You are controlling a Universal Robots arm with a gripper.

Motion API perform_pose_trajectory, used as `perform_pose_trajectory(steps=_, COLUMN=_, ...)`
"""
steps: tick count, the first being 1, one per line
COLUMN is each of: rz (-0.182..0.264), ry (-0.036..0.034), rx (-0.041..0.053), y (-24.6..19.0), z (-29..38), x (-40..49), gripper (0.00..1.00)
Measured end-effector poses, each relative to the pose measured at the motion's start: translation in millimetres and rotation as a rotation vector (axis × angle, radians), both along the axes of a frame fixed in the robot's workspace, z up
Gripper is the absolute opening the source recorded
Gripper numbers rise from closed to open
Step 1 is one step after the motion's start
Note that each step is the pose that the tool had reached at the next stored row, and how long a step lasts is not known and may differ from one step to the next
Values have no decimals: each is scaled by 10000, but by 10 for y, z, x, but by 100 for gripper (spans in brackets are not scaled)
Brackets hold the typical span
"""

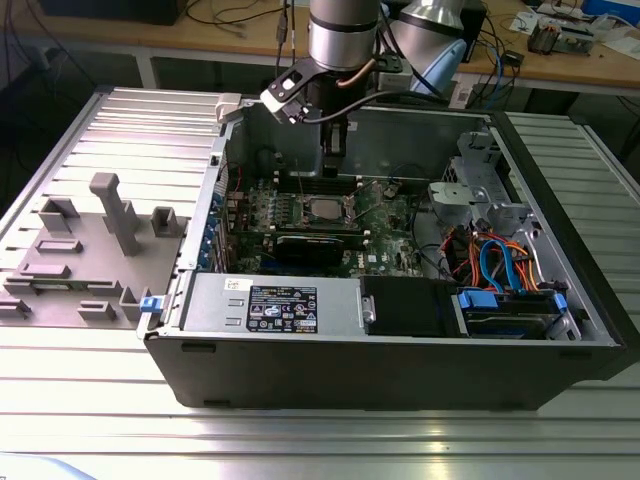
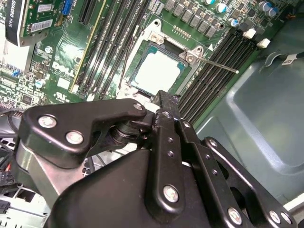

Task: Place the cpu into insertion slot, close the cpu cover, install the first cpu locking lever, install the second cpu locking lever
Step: 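Close the cpu cover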

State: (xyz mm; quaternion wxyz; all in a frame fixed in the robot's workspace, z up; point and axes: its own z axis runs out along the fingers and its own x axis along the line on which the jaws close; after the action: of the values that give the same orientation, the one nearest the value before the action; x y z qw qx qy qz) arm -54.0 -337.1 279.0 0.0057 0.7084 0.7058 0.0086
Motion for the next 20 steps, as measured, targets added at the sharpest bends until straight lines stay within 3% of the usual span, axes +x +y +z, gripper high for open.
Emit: perform_pose_trajectory(steps=20, rz=0, ry=1, rx=-1, y=0, z=6, x=28, gripper=11)
